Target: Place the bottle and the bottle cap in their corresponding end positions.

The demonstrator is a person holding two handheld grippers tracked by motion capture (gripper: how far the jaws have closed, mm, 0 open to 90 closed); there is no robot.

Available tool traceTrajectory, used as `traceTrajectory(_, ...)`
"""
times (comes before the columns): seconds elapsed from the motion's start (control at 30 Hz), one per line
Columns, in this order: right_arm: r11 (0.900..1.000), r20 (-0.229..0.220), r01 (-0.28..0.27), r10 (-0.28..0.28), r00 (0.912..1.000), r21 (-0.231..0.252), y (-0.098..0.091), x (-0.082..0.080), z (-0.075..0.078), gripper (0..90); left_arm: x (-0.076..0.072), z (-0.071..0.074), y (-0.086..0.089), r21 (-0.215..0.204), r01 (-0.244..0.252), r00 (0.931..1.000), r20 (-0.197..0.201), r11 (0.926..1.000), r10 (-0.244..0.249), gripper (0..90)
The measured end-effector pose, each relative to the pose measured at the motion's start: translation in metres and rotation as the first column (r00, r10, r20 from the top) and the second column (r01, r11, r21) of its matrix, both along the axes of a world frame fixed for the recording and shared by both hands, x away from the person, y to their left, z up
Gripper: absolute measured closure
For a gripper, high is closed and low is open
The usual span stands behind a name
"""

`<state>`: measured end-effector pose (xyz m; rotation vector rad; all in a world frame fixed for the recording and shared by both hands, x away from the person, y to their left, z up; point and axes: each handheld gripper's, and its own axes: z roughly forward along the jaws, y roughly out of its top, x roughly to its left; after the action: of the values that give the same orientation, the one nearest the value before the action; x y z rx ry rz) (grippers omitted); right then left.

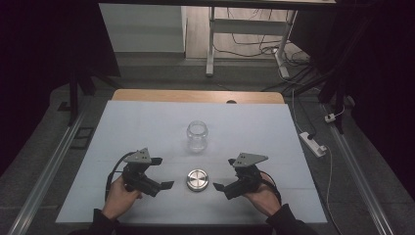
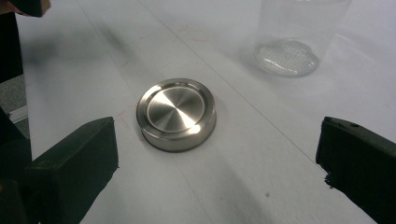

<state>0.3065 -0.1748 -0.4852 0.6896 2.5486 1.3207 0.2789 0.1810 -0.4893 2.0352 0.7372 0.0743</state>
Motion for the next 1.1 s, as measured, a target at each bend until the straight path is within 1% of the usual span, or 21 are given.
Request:
traceTrajectory(0.3, 0.9991, 0.001, 0.043, -0.043, 0.9991, 0.003, -0.019, -0.004, 0.001, 0.0, -0.014, -0.002, 0.018, 0.002, -0.047, 0.9989, -0.003, 0.9989, 0.047, 0.0)
traceTrajectory(0.57, 0.9965, -0.005, 0.083, -0.083, 0.9965, -0.005, -0.034, -0.008, 0.000, 0.0, -0.028, -0.004, 0.036, 0.001, -0.095, 0.9955, -0.006, 0.9955, 0.095, 0.0)
traceTrajectory(0.83, 0.9931, -0.003, 0.116, -0.116, 0.9932, -0.019, -0.047, -0.012, -0.002, 0.0, -0.042, -0.006, 0.055, -0.002, -0.151, 0.9884, -0.009, 0.9885, 0.151, 0.0)
traceTrajectory(1.1, 0.9874, 0.000, 0.157, -0.157, 0.9875, -0.014, -0.062, -0.017, -0.003, 0.0, -0.054, -0.009, 0.072, -0.005, -0.198, 0.9800, -0.016, 0.9801, 0.198, 0.0)
